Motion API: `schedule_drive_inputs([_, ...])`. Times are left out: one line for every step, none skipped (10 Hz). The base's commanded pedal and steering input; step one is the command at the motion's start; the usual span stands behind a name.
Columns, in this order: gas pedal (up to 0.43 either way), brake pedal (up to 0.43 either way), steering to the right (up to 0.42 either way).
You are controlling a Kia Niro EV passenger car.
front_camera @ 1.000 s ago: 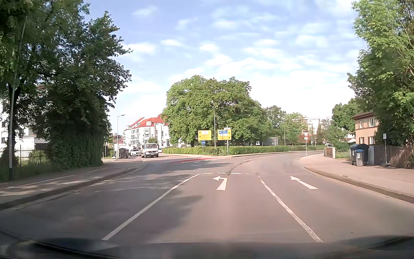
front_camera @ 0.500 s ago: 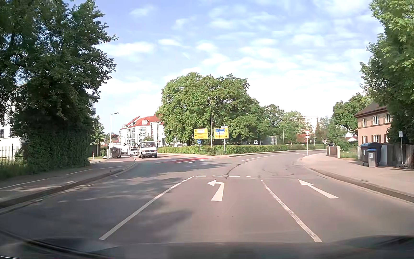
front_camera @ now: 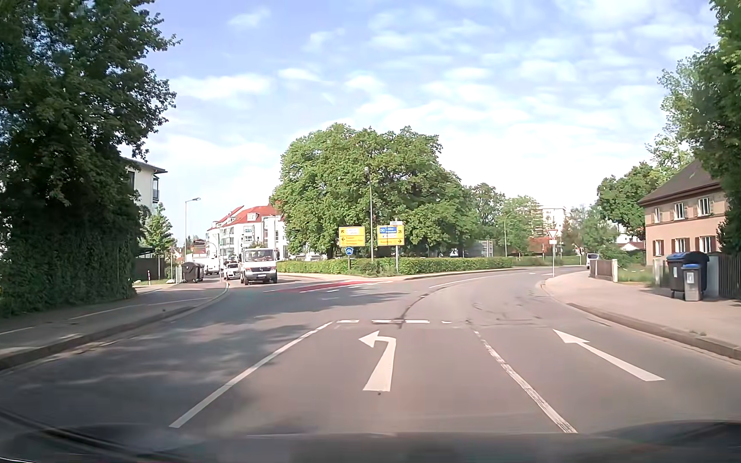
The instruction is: Follow the waypoints while adhering to traffic rules and regulations
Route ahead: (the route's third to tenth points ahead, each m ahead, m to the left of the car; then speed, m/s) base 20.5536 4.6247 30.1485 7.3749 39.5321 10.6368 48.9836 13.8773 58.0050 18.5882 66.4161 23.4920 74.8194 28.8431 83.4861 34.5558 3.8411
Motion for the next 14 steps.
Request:
schedule_drive_inputs([0.000,0.213,0.022])
schedule_drive_inputs([0.000,0.220,0.020])
schedule_drive_inputs([0.000,0.220,0.019])
schedule_drive_inputs([0.000,0.232,0.017])
schedule_drive_inputs([0.000,0.232,0.015])
schedule_drive_inputs([0.000,0.238,0.015])
schedule_drive_inputs([0.000,0.238,0.018])
schedule_drive_inputs([0.000,0.238,0.019])
schedule_drive_inputs([0.000,0.232,0.020])
schedule_drive_inputs([0.000,0.226,0.020])
schedule_drive_inputs([0.000,0.207,0.020])
schedule_drive_inputs([0.000,0.183,0.018])
schedule_drive_inputs([0.000,0.146,0.014])
schedule_drive_inputs([0.000,0.110,0.013])
